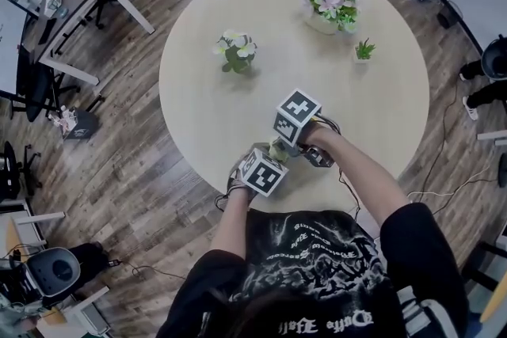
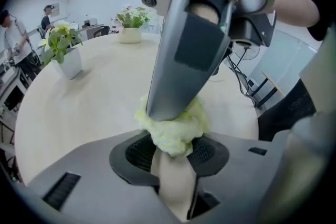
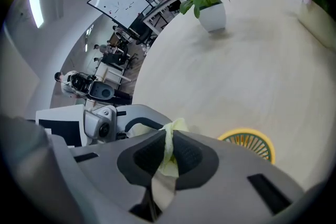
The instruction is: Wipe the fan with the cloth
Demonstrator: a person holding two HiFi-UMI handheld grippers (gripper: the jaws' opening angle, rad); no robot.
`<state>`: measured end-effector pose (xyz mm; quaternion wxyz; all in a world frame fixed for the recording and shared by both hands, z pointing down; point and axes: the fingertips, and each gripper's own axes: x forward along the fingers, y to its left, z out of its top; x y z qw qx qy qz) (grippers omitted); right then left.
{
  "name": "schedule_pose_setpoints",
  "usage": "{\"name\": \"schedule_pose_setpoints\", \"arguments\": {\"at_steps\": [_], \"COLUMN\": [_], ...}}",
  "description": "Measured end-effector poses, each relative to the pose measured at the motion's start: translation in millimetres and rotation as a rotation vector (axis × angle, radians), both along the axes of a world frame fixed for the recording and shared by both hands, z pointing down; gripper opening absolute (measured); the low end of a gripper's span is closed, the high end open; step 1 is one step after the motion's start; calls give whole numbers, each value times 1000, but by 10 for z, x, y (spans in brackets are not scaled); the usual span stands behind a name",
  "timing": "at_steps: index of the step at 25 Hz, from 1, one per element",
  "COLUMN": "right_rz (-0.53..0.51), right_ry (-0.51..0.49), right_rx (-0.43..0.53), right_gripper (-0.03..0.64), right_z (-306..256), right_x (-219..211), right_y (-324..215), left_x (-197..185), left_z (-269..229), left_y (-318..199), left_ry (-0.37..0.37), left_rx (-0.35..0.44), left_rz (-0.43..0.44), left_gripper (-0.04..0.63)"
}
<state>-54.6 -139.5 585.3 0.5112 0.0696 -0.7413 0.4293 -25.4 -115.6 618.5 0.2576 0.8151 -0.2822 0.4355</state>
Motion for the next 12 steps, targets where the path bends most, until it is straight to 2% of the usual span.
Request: {"name": "schedule_pose_setpoints", "arguments": {"at_steps": [2, 4, 6, 10, 12], "right_rz": [-4, 63, 184, 427, 544], "right_ry": [-9, -65, -161, -304, -354], "right_rx": [46, 114, 157, 197, 208], "right_gripper": [46, 46, 46, 46, 46], "right_z": [-70, -241, -469, -737, -777], "right_x": [67, 167, 308, 751, 1006], "right_y": [-30, -165, -301, -387, -359], "left_x": [-1, 3, 22, 56, 41], "left_z": [1, 1, 2, -32, -85], "left_y": [15, 21, 35, 64, 1], "left_ry": [-8, -16, -4, 46, 29], "left_rx": [4, 11, 9, -27, 4], "left_rz": [2, 6, 8, -16, -21], "left_gripper": [170, 172, 181, 319, 333]}}
